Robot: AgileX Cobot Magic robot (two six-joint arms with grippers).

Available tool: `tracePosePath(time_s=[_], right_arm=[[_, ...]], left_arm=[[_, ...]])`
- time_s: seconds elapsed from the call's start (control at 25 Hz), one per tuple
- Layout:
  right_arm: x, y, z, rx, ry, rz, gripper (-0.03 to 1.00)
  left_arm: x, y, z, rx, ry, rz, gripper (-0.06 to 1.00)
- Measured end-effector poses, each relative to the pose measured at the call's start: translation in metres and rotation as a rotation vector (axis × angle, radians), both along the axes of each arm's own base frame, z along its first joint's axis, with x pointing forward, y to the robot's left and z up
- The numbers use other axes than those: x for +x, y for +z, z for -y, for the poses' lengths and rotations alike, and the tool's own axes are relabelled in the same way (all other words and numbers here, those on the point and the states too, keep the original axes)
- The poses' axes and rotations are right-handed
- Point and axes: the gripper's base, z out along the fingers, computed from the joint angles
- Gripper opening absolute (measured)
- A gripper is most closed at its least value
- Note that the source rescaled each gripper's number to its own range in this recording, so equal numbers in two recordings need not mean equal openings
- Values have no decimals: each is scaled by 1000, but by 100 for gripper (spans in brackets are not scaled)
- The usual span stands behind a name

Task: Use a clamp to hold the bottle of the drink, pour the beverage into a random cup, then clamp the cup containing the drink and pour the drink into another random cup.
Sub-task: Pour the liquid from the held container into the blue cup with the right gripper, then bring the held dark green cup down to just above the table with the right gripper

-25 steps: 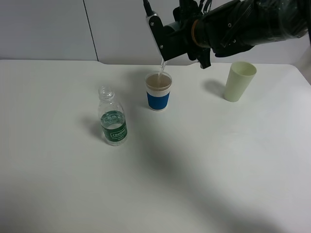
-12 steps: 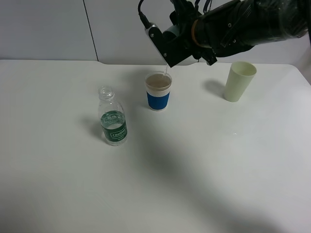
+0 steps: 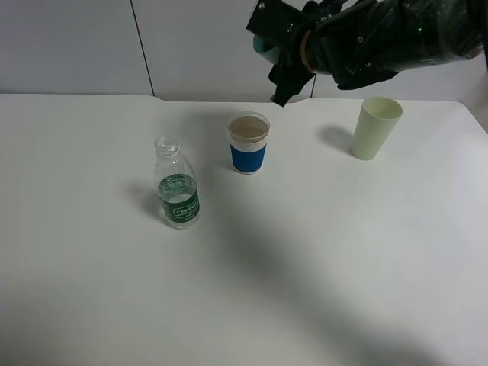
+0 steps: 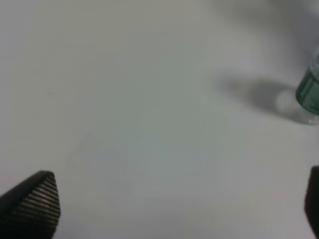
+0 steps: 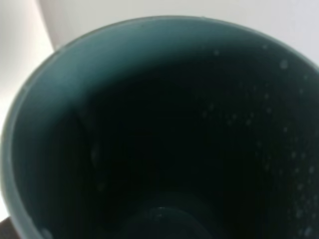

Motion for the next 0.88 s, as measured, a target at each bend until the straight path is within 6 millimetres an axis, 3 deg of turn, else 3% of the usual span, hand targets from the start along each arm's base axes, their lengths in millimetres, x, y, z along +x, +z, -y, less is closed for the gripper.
tracePosePath(time_s=[0.08, 0.32, 0.52, 0.64, 0.8, 0.88], right_arm=[[0, 1, 0, 180, -88, -25, 0], [-2, 6, 2, 416, -201, -57, 0], [-17, 31, 7, 667, -296, -167, 0], [-33, 43, 2, 664, -208, -278, 0], [-39, 47, -1, 666, -166, -312, 0], [-51, 56, -7, 700, -44, -355, 0]], left_arm=[[0, 0, 0, 0, 0, 0, 100], [0, 0, 0, 0, 0, 0, 100], [0, 0, 0, 0, 0, 0, 100], [0, 0, 0, 0, 0, 0, 100], [0, 0, 0, 0, 0, 0, 100], [0, 0, 0, 0, 0, 0, 100]])
